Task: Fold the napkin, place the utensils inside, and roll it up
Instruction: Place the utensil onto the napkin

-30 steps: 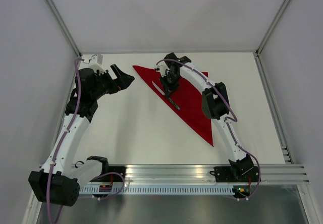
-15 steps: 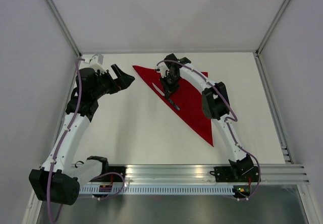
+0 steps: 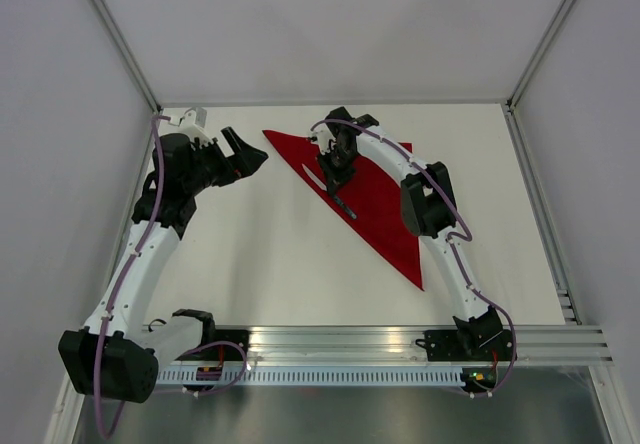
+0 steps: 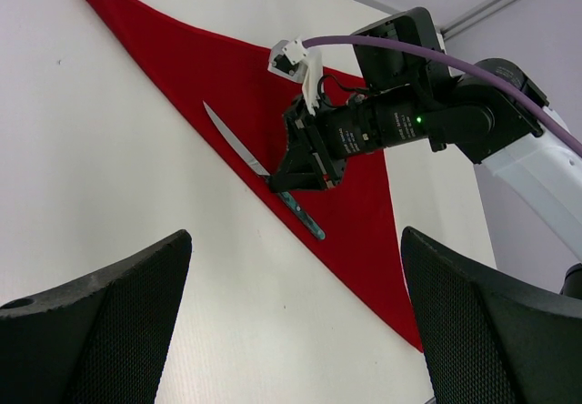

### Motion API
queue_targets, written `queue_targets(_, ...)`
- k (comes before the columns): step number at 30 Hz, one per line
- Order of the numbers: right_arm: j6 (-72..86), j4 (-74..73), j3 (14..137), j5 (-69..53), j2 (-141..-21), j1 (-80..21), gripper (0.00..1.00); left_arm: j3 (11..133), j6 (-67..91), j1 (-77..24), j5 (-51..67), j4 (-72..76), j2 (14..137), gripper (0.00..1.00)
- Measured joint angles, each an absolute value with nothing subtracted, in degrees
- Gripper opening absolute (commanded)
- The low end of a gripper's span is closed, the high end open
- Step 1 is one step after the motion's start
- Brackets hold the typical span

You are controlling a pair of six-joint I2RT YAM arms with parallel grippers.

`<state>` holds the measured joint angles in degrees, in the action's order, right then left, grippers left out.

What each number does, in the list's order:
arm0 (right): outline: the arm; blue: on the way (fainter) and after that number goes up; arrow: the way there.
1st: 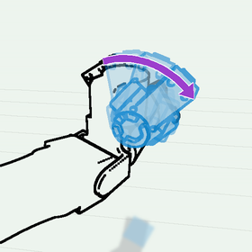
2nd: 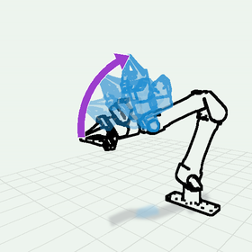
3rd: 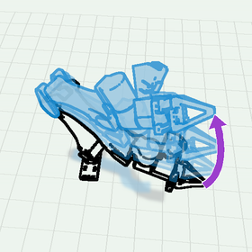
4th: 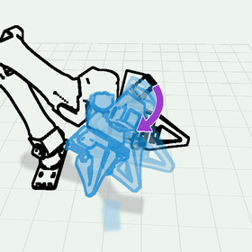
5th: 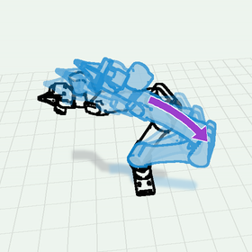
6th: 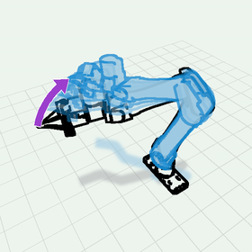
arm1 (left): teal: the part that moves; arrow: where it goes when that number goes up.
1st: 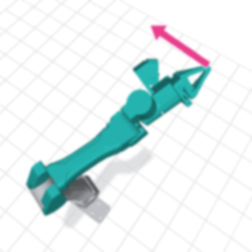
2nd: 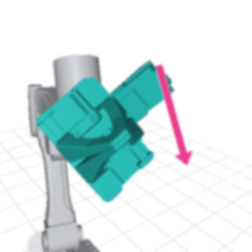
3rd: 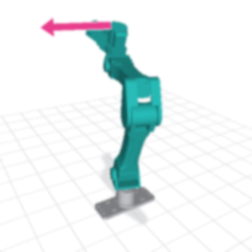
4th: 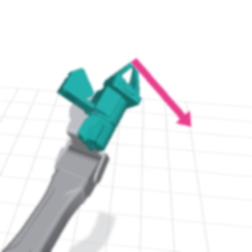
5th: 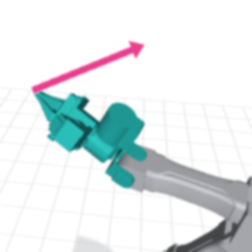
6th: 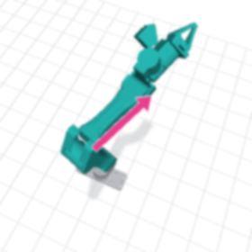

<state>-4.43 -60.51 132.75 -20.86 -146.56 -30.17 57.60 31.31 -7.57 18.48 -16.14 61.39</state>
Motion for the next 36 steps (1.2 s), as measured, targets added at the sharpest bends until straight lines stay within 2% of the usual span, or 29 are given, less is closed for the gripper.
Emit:
queue_targets(8,-4.49,-60.27,130.96,-20.53,-145.53,-30.17,0.05,57.6,31.31,-7.57,18.48,-16.1,61.63,0.99)
queue_targets(12,-4.54,-60.25,130.32,-20.43,-145.16,-30.17,0.09,57.6,31.31,-7.57,18.48,-15.9,61.67,0.99)
queue_targets(19,-4.69,-60.14,129.49,-20.27,-144.66,-30.17,0.11,57.56,31.31,-7.57,18.46,-15.55,62.17,1.0)
queue_targets(23,-4.73,-60.16,128.46,-20.05,-144.05,-30.17,0.21,57.28,31.29,-7.57,18.17,-14.57,62.24,1.0)
queue_targets(27,-4.75,-60.16,127.7,-19.75,-143.44,-30.17,0.37,57.25,31.29,-7.57,18.02,-13.61,62.63,1.0)
queue_targets(30,-4.86,-60.16,127.17,-19.49,-142.76,-30.17,0.45,57.25,31.29,-7.57,18.04,-12.91,63.53,1.0)
queue_targets(36,-5.04,-59.94,126.41,-19.16,-139.41,-30.15,0.47,56.45,31.27,-7.6,19.57,-8.97,64.64,1.0)
